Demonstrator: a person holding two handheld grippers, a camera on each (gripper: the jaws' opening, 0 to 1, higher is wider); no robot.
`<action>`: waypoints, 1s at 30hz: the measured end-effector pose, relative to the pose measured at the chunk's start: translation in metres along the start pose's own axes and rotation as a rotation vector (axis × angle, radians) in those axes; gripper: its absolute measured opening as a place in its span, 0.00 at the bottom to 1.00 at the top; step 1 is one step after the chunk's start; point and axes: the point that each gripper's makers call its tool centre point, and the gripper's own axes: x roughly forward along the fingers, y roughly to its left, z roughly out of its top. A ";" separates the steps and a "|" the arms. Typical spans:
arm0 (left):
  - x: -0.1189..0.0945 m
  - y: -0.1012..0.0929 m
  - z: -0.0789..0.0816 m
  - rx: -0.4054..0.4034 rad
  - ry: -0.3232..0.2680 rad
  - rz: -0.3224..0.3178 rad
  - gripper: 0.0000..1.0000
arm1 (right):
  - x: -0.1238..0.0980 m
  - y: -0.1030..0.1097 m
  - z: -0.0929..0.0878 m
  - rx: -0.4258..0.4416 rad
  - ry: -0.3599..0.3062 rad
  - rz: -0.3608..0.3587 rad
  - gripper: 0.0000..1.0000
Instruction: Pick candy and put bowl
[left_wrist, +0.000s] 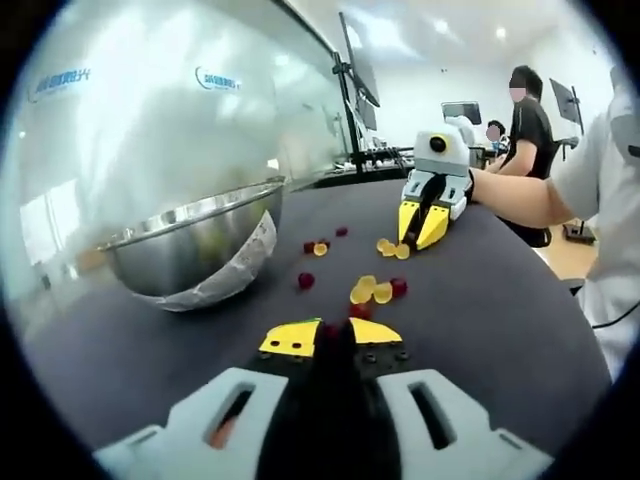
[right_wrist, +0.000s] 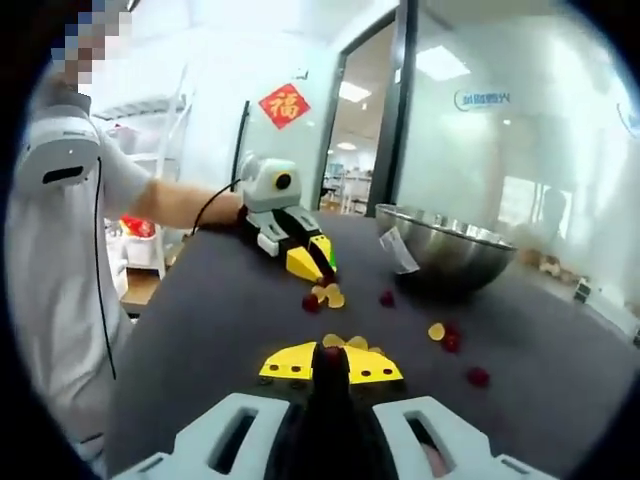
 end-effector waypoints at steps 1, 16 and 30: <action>-0.002 0.000 0.003 0.002 -0.004 0.006 0.02 | -0.001 -0.001 0.002 -0.004 -0.009 -0.007 0.04; -0.020 0.140 0.160 -0.030 -0.275 0.350 0.02 | 0.004 -0.152 0.173 0.080 -0.322 -0.387 0.04; 0.014 0.130 0.135 0.019 -0.193 0.221 0.26 | 0.077 -0.162 0.154 0.084 -0.211 -0.364 0.33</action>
